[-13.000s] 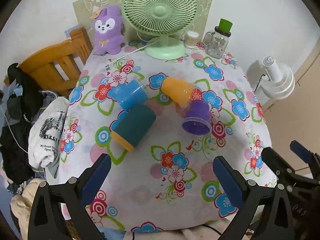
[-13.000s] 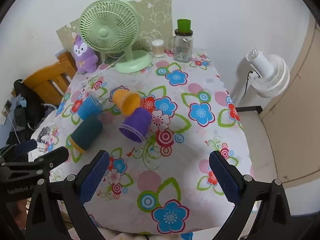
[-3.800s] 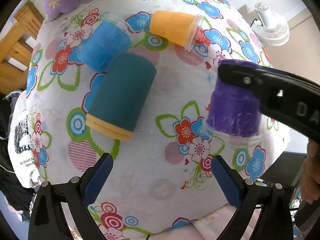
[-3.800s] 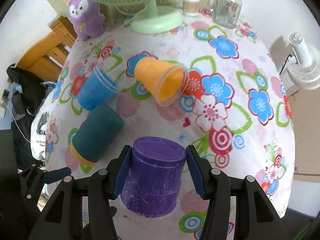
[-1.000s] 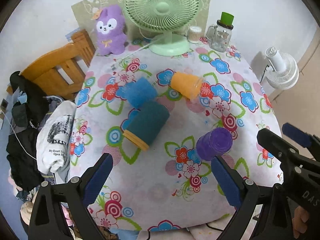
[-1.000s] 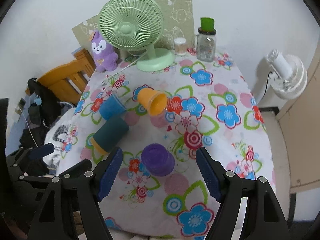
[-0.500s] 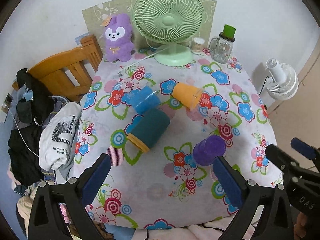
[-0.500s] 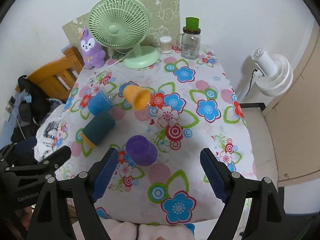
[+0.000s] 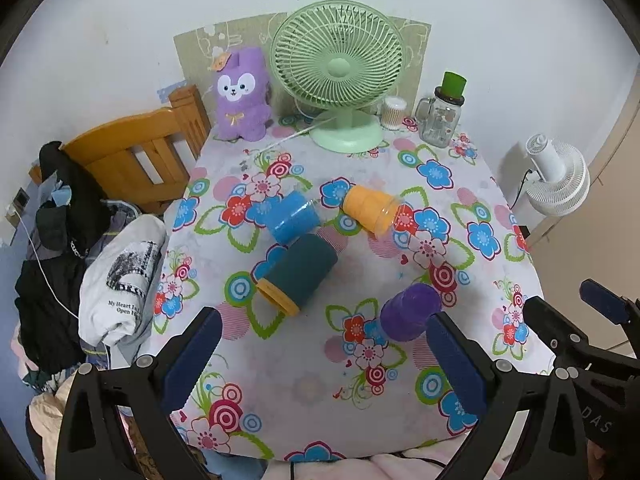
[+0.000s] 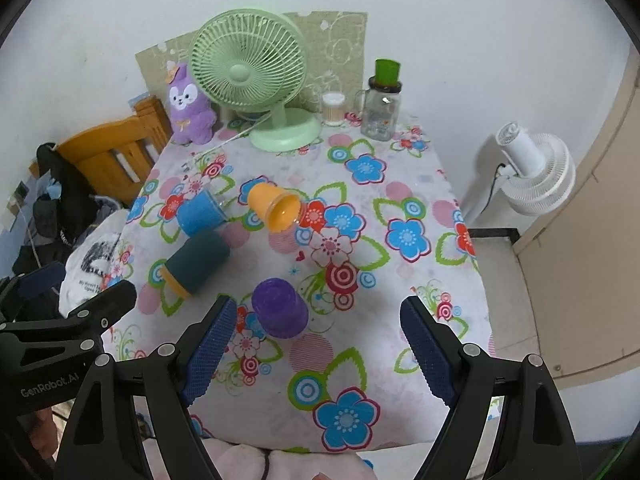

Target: Flip cup upside down

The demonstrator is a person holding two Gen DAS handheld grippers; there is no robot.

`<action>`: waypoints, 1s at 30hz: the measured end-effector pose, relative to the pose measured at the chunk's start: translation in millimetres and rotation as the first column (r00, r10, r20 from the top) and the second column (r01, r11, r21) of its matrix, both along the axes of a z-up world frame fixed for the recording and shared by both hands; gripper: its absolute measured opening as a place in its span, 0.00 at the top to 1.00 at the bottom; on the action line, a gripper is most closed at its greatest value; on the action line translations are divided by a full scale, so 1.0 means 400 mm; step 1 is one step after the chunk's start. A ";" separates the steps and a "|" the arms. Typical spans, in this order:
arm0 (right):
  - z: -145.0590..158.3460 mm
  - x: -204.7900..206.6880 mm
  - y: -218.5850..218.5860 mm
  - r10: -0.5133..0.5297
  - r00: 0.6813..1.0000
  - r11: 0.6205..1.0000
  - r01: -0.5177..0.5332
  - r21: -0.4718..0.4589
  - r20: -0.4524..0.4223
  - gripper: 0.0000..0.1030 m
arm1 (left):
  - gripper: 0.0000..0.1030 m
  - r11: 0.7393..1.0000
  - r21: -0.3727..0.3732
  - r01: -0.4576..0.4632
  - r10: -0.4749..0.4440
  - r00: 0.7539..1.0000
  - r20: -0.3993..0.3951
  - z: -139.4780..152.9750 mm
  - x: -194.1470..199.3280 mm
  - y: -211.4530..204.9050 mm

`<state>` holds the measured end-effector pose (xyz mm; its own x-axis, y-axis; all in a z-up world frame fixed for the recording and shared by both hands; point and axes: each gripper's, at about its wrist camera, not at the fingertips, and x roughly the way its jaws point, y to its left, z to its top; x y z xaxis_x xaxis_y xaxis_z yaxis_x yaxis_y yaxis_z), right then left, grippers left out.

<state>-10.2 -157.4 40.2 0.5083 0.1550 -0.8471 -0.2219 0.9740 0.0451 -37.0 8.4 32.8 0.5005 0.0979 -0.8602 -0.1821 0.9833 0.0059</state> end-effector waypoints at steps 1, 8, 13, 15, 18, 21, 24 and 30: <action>0.003 -0.003 -0.001 -0.001 1.000 1.000 0.001 0.000 0.005 0.17 | 0.00 1.000 0.005 -0.001 0.001 1.000 0.006 0.003 -0.002 -0.001; 0.018 -0.012 -0.005 -0.007 1.000 1.000 0.007 0.014 0.028 0.17 | 0.00 1.000 0.000 -0.006 0.006 1.000 0.028 0.014 -0.010 0.001; 0.026 -0.012 -0.002 -0.005 0.999 1.000 0.004 0.023 0.039 0.17 | 0.00 1.000 0.002 -0.012 0.012 0.999 0.036 0.020 -0.015 0.002; 0.026 -0.011 -0.001 -0.004 0.999 1.000 0.003 0.027 0.039 0.17 | 0.00 1.000 0.004 -0.014 0.014 0.999 0.038 0.022 -0.015 0.002; 0.027 -0.010 -0.001 -0.002 0.999 1.000 0.001 0.031 0.038 0.17 | 0.00 1.000 0.007 -0.016 0.015 0.999 0.038 0.025 -0.015 0.003; 0.028 -0.011 -0.001 -0.002 0.999 0.999 0.001 0.033 0.038 0.17 | 0.00 1.000 0.006 -0.016 0.016 0.999 0.036 0.026 -0.017 0.004; 0.027 -0.010 -0.001 -0.002 0.999 0.999 0.001 0.034 0.038 0.17 | 0.00 1.000 0.005 -0.015 0.015 0.999 0.036 0.026 -0.017 0.005; 0.031 -0.009 -0.003 -0.009 0.999 1.000 0.008 0.029 0.050 0.17 | 0.00 1.000 -0.016 -0.020 0.021 0.999 0.038 0.028 -0.012 0.005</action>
